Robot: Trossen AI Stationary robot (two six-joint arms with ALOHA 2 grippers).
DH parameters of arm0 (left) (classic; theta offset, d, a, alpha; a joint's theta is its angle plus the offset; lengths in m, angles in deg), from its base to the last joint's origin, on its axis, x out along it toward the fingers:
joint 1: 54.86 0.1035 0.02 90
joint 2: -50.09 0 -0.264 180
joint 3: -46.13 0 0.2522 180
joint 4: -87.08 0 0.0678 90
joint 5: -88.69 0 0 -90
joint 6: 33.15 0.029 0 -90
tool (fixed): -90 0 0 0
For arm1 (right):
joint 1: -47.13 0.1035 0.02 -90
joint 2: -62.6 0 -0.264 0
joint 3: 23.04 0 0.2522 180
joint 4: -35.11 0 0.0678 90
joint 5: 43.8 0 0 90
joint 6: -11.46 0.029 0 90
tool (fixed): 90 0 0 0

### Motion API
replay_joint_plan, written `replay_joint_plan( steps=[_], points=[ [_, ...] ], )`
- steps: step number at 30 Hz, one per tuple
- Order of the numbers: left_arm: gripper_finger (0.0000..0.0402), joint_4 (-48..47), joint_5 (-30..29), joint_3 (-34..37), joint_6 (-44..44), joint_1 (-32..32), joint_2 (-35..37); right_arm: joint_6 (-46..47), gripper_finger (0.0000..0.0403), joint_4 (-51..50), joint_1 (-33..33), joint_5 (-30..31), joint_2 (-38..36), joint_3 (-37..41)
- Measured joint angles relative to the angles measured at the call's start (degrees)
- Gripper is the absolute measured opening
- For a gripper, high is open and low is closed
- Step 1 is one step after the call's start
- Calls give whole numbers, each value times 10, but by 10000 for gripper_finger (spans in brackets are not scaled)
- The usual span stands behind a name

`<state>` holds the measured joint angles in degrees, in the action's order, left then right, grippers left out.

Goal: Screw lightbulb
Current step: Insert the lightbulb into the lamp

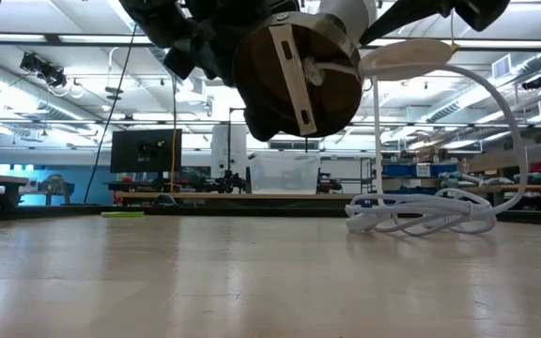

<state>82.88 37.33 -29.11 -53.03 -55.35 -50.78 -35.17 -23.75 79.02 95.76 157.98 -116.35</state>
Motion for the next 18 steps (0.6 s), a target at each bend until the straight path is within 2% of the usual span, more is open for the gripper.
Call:
replay_joint_plan(
  steps=[9,18],
  points=[
    [159,-3,-14,0,3,0,0,29,289,0,-3,-10,0,0],
    [159,-5,-23,0,3,0,0,-1,295,7,-2,3,1,1]
  ],
)
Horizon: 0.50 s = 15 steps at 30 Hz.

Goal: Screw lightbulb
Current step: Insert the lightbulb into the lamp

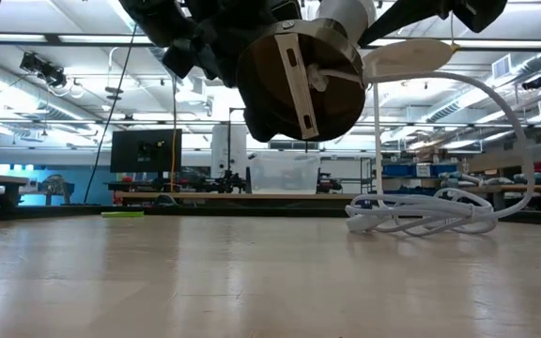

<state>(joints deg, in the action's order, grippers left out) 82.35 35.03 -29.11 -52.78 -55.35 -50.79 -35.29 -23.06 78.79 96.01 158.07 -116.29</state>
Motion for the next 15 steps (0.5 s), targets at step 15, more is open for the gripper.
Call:
replay_joint_plan(
  steps=[15],
  points=[
    [159,-17,6,0,-3,1,0,-44,297,0,-6,-23,0,-1]
  ],
)
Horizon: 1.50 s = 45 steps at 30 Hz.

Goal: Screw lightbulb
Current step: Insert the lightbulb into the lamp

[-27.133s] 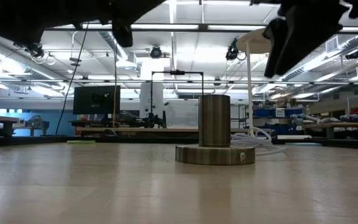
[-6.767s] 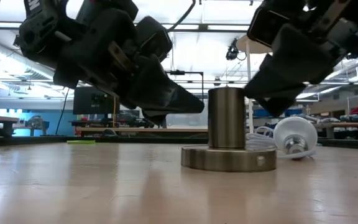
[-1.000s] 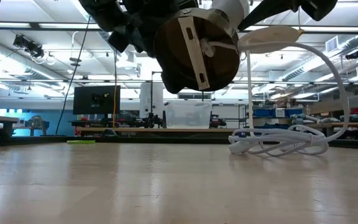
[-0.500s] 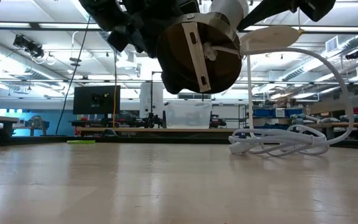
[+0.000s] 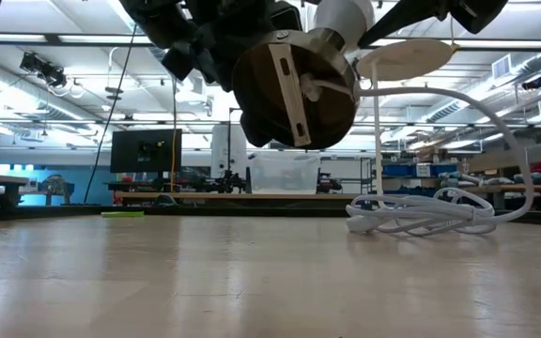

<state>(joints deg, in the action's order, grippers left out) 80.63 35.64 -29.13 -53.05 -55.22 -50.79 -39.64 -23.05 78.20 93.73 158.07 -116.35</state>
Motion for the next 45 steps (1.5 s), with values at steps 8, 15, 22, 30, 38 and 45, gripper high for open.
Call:
replay_joint_plan(
  steps=[8,15,22,30,38,45],
  points=[
    [159,8,0,-1,0,1,0,-28,300,-2,1,20,0,0],
    [159,29,-8,-2,15,4,1,-37,301,-6,1,67,1,0],
    [159,32,-26,-3,46,5,1,-81,307,-4,1,95,1,0],
    [159,39,-54,-3,52,13,2,-121,303,-4,8,159,2,1],
    [159,41,-79,-2,68,22,2,-121,304,-14,12,154,2,1],
    [159,30,-65,-2,70,23,1,-119,297,-26,7,124,1,1]
  ],
)
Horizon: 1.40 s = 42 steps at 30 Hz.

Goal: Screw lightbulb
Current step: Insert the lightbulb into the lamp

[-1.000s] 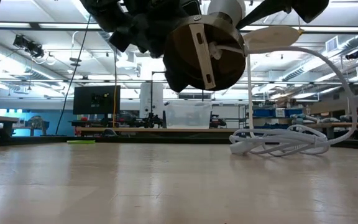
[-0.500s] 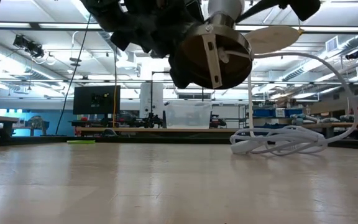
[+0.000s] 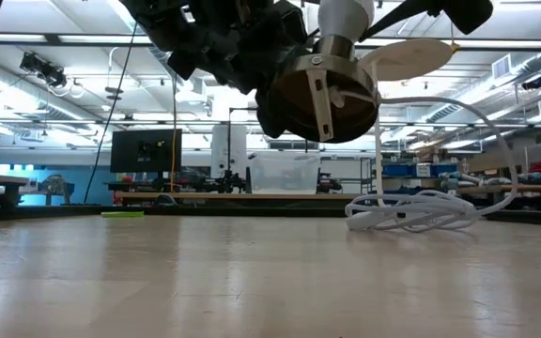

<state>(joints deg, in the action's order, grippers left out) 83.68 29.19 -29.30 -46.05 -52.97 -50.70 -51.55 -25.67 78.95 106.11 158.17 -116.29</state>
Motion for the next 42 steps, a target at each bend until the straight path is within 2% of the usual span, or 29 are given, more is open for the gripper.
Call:
replay_joint_plan(
  steps=[15,27,29,35,42],
  points=[
    [159,-31,2,-4,41,-12,0,-9,293,21,-7,-57,0,0],
    [159,-37,-8,-13,58,-17,-2,43,291,20,-8,-102,-3,-1],
    [159,-37,-9,-13,58,-17,-2,34,293,21,-7,-98,-3,-1],
    [159,-31,-19,-17,56,-15,0,-6,311,26,-5,-24,-1,0],
    [159,-31,-21,-18,55,-15,0,-3,315,34,-6,-25,0,0]
  ],
)
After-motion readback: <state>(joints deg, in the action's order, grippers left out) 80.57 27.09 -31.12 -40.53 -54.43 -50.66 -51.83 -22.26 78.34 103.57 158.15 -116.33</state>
